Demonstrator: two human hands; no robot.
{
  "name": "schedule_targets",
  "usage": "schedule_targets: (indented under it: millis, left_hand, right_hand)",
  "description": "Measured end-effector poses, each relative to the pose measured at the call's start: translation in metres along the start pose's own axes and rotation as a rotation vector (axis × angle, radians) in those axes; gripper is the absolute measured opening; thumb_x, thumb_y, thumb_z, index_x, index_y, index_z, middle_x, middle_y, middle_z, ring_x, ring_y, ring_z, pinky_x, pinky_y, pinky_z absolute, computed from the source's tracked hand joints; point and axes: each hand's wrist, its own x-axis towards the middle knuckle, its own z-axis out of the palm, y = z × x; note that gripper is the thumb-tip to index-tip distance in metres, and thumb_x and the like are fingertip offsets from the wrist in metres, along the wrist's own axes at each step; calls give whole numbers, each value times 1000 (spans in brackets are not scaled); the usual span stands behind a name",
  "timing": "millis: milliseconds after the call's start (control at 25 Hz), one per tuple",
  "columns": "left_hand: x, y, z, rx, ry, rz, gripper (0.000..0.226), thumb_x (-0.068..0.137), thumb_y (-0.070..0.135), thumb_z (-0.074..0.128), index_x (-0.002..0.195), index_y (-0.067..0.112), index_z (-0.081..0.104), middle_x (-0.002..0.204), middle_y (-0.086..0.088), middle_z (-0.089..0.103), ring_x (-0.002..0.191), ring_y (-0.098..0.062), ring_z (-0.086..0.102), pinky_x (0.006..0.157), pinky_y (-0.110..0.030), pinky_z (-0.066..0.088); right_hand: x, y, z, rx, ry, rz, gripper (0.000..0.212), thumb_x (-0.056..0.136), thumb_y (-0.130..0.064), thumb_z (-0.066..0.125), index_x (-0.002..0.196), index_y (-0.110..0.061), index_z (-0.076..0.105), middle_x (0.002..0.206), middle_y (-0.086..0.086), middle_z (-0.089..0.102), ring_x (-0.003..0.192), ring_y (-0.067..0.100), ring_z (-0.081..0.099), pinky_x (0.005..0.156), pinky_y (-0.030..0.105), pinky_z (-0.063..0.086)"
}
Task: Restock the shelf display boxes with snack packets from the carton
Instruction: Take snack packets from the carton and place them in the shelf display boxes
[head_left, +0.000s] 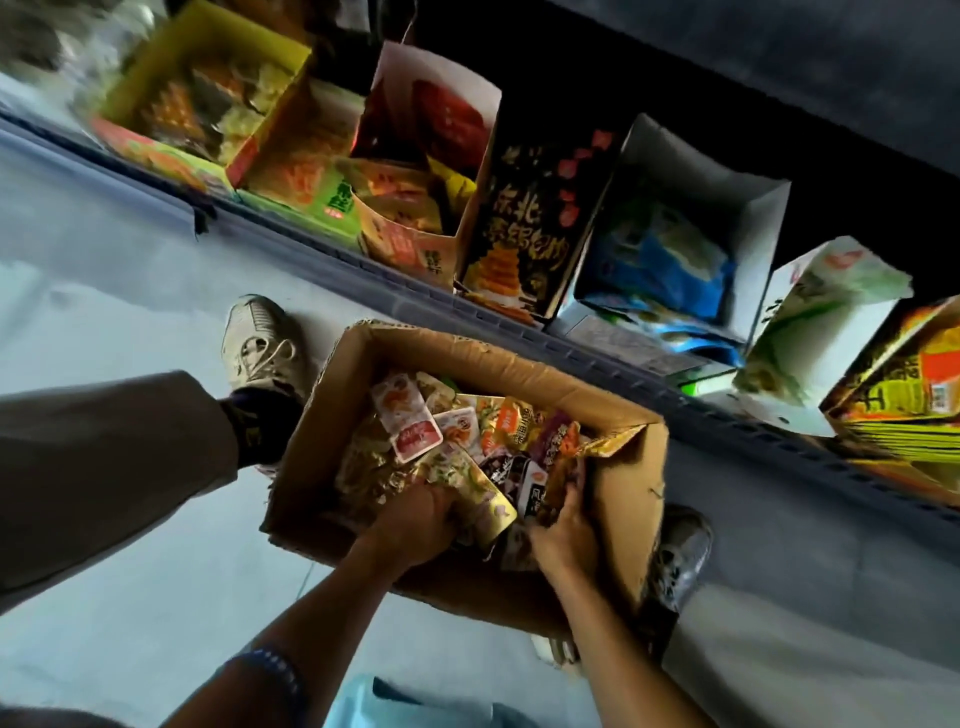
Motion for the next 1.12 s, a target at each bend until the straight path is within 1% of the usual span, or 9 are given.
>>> schedule_targets:
  millis: [160,240,320,440,640,840,960,1040,1120]
  left_hand:
    - [22,36,2,53,116,70,43,102,45,38,106,17,70,92,-4,72,85,-20,69,77,-29,56]
    - [39,48,9,62,24,63,39,98,40,47,126,16,58,119,-8,64,109,-25,61,94,-36,49]
    - [53,55,18,146,33,23,58,93,40,49,143,12,41,145,-13,45,134,-32,42,112,-45,33]
    - [65,63,33,122,124,-113,76,90,49,51,149,10,26,155,-16,28,145,-36,25,117,-51,27]
    - [77,70,52,-192,266,-407,81,70,61,71,131,13,45,115,-4,68,107,-24,64,98,-43,46]
    - [94,88,61,-333,73,-365,57,73,69,63,102,21,70,95,-1,74,90,-22,71,81,-34,54]
    - [92,86,57,-338,100,-253,38,79,54,67,95,19,72,89,0,75,83,-20,71,71,-21,52]
    - [77,76,37,-468,131,-167,25,79,34,78,101,21,73,94,7,74,85,-11,70,63,-3,44]
    - [54,67,5,-742,150,-137,26,80,19,81,103,23,70,97,12,73,92,-9,70,74,-11,54]
  right_hand:
    - [6,-5,-4,-193,31,7,79,93,-30,64,156,-23,17,128,13,63,113,34,63,83,38,52]
    - [6,-5,-6,-180,65,10,68,96,-22,58,154,-22,24,126,14,64,112,36,63,85,41,52]
    - [3,-4,-7,-150,66,21,65,98,-18,54,155,-23,22,125,15,64,112,36,63,86,41,52]
    - [2,0,-9,-117,33,31,68,100,-17,50,157,-25,13,125,15,64,113,36,62,84,38,50]
    - [4,0,-14,-35,-12,72,67,101,-16,47,157,-26,13,125,14,63,110,35,62,76,33,45]
    - [3,2,-20,73,-34,75,67,99,-13,48,157,-26,17,118,14,66,94,34,64,75,36,53]
    - [2,3,-26,165,-94,95,69,98,-11,48,156,-29,15,116,9,63,74,18,55,56,26,42]
    - [0,3,-32,261,-94,99,68,98,-14,49,156,-31,17,129,9,61,85,22,59,63,23,42]
    - [-2,4,-35,354,-71,118,68,97,-13,50,156,-29,21,141,10,54,116,31,58,81,25,42]
